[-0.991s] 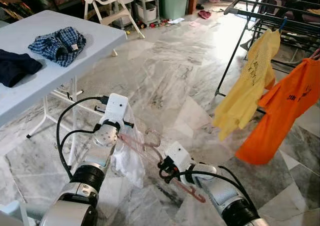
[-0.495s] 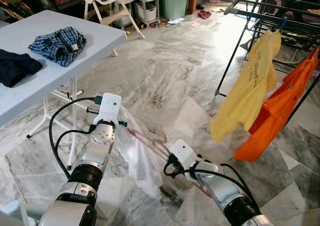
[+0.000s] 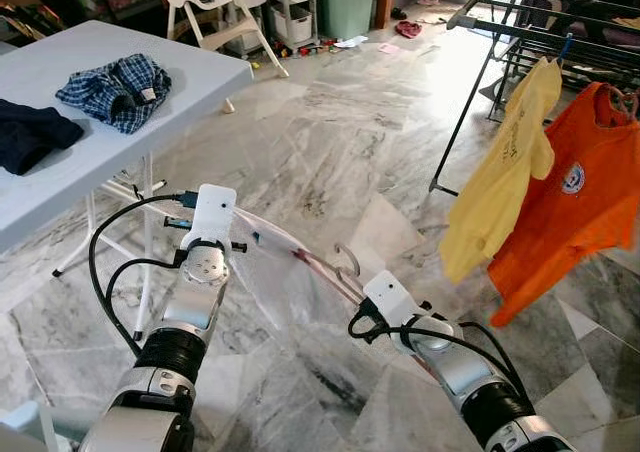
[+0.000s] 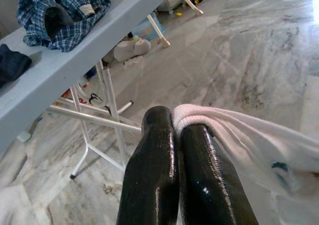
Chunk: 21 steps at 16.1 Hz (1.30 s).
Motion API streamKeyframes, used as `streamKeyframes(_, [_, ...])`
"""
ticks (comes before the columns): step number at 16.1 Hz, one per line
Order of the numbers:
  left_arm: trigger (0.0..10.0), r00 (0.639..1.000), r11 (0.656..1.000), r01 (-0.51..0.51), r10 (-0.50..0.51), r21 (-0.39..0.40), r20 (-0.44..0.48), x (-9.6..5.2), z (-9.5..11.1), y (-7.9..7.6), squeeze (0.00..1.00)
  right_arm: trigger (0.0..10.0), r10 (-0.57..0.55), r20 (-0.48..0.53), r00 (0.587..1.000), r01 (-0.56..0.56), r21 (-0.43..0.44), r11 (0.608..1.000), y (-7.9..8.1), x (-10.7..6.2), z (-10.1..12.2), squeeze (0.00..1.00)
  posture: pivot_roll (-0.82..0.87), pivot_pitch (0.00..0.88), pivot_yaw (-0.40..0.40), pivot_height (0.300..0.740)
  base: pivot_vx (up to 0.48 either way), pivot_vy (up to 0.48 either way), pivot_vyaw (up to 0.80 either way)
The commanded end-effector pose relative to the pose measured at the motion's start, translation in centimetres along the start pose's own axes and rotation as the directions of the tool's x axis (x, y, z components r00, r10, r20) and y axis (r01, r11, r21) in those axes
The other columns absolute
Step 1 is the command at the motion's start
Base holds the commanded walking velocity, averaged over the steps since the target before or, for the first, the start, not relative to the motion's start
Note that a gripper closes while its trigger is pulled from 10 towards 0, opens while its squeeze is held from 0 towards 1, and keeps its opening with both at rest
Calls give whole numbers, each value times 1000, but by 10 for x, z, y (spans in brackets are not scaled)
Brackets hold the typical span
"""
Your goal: Hang hanger
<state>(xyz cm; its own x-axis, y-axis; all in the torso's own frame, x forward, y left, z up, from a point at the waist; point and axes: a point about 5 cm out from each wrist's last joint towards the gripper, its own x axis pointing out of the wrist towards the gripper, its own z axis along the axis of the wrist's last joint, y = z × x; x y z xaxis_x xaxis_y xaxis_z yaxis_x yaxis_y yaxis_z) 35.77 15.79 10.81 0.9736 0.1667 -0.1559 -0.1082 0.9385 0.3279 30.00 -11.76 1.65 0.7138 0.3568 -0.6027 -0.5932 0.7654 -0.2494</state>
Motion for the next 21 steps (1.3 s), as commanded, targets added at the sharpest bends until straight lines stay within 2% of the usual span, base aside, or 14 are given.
streamKeyframes(1, [10000,1000,1000,3,-2,-21,25,-1,10,1,0,10000,-10,6,1000,10,-10,1000,-1,2,3,0,-49,29,74,740,0,0,0])
streamKeyframes(2, [10000,999,998,37,-37,-44,-12,-3,11,-8,0,10000,-8,31,999,8,-23,1000,1,3,7,0,-47,27,75,740,0,0,0])
streamKeyframes(4, [10000,996,996,85,-84,21,-22,-8,9,-27,0,10000,45,132,990,-39,-47,998,10,4,24,0,-46,27,77,740,0,0,0])
streamKeyframes(7, [10000,992,992,120,-118,38,-48,-11,8,-33,0,10000,79,153,985,-70,-66,995,17,5,27,0,-46,31,79,740,0,0,0])
streamKeyframes(11, [10000,986,987,162,-162,-2,-43,-14,10,-38,0,10000,159,89,983,-151,-89,984,30,8,17,0,-49,31,82,740,0,0,0])
streamKeyframes(12, [10000,982,982,191,-191,-4,-9,-17,13,-43,0,10000,218,76,973,-212,-80,974,42,10,16,0,-47,30,80,740,0,0,0])
streamKeyframes(13, [10000,980,980,199,-199,-3,2,-17,13,-44,0,10000,235,75,969,-230,-73,970,45,10,16,0,-47,30,80,740,0,0,0])
streamKeyframes(14, [10000,973,973,229,-229,-24,-9,-19,13,-48,0,10000,288,64,955,-285,-59,957,55,11,16,0,-46,30,78,740,0,0,0])
streamKeyframes(15, [10000,971,971,240,-240,-3,8,-21,14,-50,0,10000,319,49,946,-315,-75,946,61,12,14,0,-43,30,76,740,0,0,0])
streamKeyframes(17, [10000,963,963,268,-268,-7,-2,-23,14,-52,0,10000,322,39,946,-320,-64,945,66,13,13,0,-43,29,75,740,0,0,0])
streamKeyframes(19, [10000,948,948,317,-316,-34,48,-29,23,-56,0,10000,315,35,948,-315,-2,949,67,14,10,0,-39,33,74,740,0,0,0])
streamKeyframes(20, [10000,914,917,395,-387,-48,126,-34,29,-60,0,10000,321,26,947,-321,26,947,67,15,8,0,-37,35,73,740,0,0,0])
streamKeyframes(21, [10000,824,847,529,-501,-44,264,-42,37,-65,0,10000,317,12,948,-318,48,947,67,15,4,0,-36,35,71,740,0,0,0])
